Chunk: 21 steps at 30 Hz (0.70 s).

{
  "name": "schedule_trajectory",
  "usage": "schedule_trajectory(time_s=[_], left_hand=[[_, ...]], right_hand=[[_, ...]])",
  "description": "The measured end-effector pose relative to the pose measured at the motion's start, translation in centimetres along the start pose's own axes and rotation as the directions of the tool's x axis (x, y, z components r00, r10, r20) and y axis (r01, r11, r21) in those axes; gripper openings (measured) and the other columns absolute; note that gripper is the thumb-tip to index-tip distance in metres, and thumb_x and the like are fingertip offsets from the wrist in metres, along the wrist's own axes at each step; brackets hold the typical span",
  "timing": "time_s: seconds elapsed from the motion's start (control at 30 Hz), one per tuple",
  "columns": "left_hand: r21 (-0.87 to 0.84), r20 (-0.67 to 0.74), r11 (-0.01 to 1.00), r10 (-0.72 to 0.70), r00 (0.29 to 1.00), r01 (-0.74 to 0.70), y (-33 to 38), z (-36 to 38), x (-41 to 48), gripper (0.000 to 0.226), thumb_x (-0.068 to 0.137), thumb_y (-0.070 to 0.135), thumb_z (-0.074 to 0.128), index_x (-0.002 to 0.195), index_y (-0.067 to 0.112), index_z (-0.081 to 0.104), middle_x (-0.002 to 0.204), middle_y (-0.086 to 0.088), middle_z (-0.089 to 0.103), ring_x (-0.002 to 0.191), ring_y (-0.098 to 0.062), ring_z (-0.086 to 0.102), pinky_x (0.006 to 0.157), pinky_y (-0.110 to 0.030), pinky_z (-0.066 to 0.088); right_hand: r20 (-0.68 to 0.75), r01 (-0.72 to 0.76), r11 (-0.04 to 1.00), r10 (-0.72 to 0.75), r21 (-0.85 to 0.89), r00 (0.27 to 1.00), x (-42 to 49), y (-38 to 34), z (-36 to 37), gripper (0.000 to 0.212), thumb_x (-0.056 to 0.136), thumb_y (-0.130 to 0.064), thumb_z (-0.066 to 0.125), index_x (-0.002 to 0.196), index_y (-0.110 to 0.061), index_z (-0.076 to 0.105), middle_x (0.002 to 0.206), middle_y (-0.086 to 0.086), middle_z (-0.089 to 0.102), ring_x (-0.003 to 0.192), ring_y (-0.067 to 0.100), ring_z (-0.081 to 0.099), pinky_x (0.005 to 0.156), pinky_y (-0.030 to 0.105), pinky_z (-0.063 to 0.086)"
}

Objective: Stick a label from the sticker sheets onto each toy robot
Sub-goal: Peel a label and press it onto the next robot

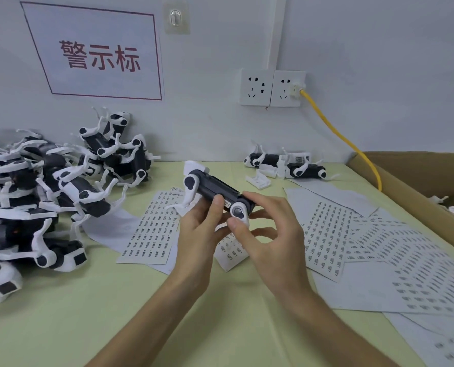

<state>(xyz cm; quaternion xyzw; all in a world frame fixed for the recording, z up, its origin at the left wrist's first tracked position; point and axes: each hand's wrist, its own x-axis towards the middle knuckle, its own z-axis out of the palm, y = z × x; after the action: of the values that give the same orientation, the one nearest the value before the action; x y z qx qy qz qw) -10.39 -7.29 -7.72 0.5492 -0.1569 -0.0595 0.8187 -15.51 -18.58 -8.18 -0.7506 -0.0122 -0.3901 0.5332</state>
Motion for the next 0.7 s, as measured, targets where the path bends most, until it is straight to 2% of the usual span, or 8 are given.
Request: schedule_trajectory(time_s=[0.1,0.23,0.4,0.47,0.6,0.7], left_hand=[[0.020,0.022,1.000,-0.002,1.000,0.001,0.2,0.0,0.1,0.036,0.104,0.033,0.053,0.121,0.006,0.069,0.114,-0.011,0.078,0.110,-0.030,0.073,0.092,-0.035,0.060],[0.027,0.042,1.000,-0.005,0.999,0.004,0.7,-0.2,0.1,0.045,0.095,0.038,0.060,0.126,0.007,0.067,0.119,-0.013,0.076,0.113,-0.034,0.072,0.104,-0.051,0.054],[0.045,0.005,0.999,0.016,1.000,-0.016,0.6,-0.4,0.3,0.049,0.093,0.042,0.058,0.121,0.003,0.067,0.114,-0.012,0.077,0.108,-0.031,0.074,0.101,-0.046,0.056],[0.061,0.000,0.998,0.009,1.000,-0.009,0.4,-0.5,0.4,0.050,0.093,0.044,0.057,0.120,0.002,0.067,0.112,-0.013,0.077,0.108,-0.032,0.074,0.097,-0.045,0.056],[0.100,-0.049,0.995,-0.003,0.999,0.008,0.3,-0.7,0.4,0.055,0.096,0.048,0.054,0.112,-0.003,0.068,0.107,-0.020,0.077,0.108,-0.041,0.072,0.103,-0.056,0.054],[0.134,-0.114,0.990,-0.021,0.993,0.036,0.0,-1.0,0.7,0.050,0.110,0.040,0.041,0.105,0.003,0.074,0.099,-0.018,0.079,0.100,-0.038,0.074,0.098,-0.051,0.055]], right_hand=[[0.015,-0.003,1.000,0.003,0.017,1.000,0.1,0.0,-0.2,0.045,0.079,-0.029,0.079,0.123,-0.030,0.069,0.113,-0.007,0.062,0.104,0.019,0.067,0.075,0.036,0.060],[0.066,0.007,0.999,-0.009,0.033,0.998,0.0,-0.2,-0.3,0.045,0.084,-0.027,0.074,0.128,-0.031,0.066,0.114,-0.007,0.060,0.102,0.020,0.067,0.077,0.036,0.059],[0.099,0.010,1.000,-0.009,-0.010,0.995,-0.2,-0.5,-0.2,0.046,0.083,-0.039,0.071,0.128,-0.034,0.064,0.115,-0.009,0.059,0.104,0.016,0.065,0.078,0.039,0.058],[0.111,-0.002,1.000,0.002,-0.001,0.994,-0.2,-0.5,-0.2,0.042,0.083,-0.035,0.073,0.125,-0.035,0.064,0.115,-0.009,0.059,0.104,0.016,0.065,0.079,0.038,0.057],[0.140,-0.060,0.997,0.054,0.040,0.989,0.0,-0.5,-0.2,0.036,0.085,-0.033,0.071,0.121,-0.031,0.065,0.113,-0.011,0.059,0.102,0.013,0.065,0.077,0.025,0.055],[0.147,-0.057,0.998,0.053,0.027,0.988,0.0,-0.5,-0.2,0.033,0.085,-0.032,0.070,0.118,-0.033,0.065,0.110,-0.016,0.058,0.102,0.012,0.063,0.076,0.020,0.051]])
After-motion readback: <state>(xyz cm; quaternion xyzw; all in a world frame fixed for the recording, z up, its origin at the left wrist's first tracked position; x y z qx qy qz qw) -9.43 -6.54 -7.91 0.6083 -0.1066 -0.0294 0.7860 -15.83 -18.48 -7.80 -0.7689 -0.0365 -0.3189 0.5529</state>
